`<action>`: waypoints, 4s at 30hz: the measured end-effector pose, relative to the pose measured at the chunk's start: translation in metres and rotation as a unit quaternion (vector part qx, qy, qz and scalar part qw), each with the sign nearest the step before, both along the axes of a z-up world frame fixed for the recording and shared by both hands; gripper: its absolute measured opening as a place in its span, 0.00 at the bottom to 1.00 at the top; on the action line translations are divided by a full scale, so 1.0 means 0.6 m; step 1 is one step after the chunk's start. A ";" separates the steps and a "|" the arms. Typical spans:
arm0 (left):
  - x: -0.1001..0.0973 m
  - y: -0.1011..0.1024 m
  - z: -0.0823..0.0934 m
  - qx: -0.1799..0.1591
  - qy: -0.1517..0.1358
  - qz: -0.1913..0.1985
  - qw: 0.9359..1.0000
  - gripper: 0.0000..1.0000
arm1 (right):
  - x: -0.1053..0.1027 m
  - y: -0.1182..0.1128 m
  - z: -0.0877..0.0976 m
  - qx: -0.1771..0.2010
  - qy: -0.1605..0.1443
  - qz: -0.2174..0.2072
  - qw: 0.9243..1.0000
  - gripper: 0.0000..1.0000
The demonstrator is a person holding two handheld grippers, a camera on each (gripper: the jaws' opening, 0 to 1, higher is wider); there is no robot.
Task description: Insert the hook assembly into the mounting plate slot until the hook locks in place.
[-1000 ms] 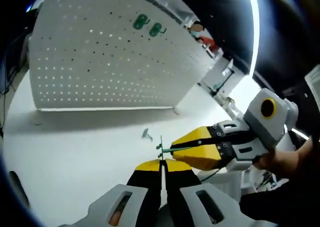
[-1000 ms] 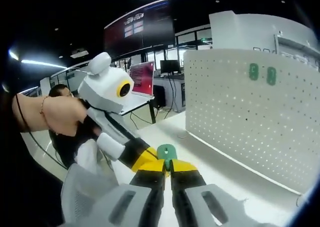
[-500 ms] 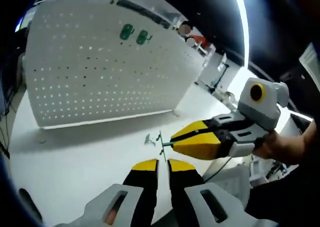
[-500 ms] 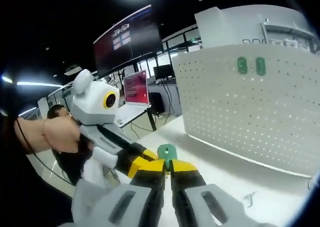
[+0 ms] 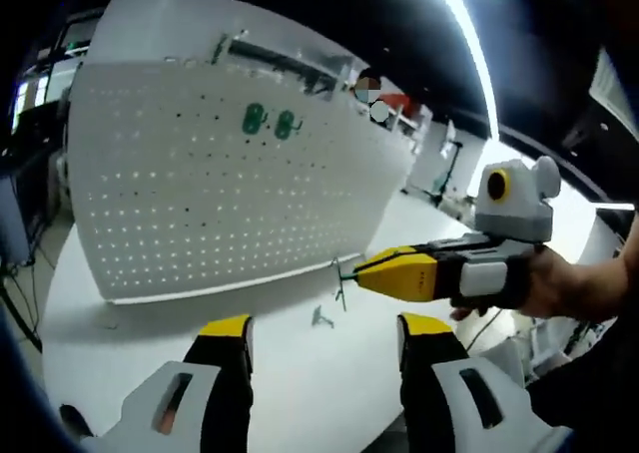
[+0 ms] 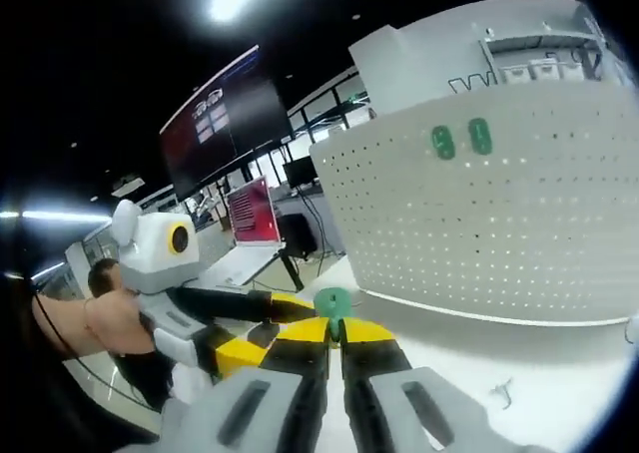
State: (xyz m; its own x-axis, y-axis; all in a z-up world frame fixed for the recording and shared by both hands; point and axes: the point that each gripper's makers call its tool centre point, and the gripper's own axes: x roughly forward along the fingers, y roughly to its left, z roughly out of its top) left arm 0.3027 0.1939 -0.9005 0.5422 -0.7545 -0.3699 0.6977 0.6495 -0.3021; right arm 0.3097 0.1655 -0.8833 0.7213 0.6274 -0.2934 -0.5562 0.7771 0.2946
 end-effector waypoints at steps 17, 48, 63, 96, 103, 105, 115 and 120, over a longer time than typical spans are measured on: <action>0.016 0.011 0.028 -0.013 -0.043 0.017 0.999 0.89 | 0.084 -0.042 0.062 0.004 -0.084 -0.130 0.988 0.00; 0.043 0.054 0.035 -0.002 -0.067 0.045 0.997 1.00 | 0.232 -0.197 0.138 -0.014 -0.160 -0.298 0.941 0.00; 0.043 0.052 0.014 0.000 -0.055 0.044 0.998 1.00 | 0.297 -0.242 0.165 -0.012 -0.194 -0.331 0.923 0.00; 0.061 0.065 -0.012 0.001 -0.026 0.051 0.998 0.96 | 0.327 -0.248 0.123 -0.043 -0.199 -0.343 0.917 0.00; 0.057 0.068 -0.017 0.008 -0.021 0.052 0.998 0.97 | 0.334 -0.248 0.115 -0.061 -0.183 -0.333 0.923 0.01; 0.056 0.070 -0.018 0.010 -0.021 0.053 0.998 0.97 | 0.330 -0.249 0.121 -0.050 -0.183 -0.332 0.924 0.04; 0.049 0.064 -0.008 0.008 -0.025 0.048 0.998 0.97 | 0.300 -0.252 0.177 -0.031 -0.204 -0.321 0.924 0.14; 0.042 0.062 -0.004 0.009 -0.027 0.046 0.999 0.97 | 0.287 -0.258 0.211 -0.023 -0.221 -0.321 0.921 0.17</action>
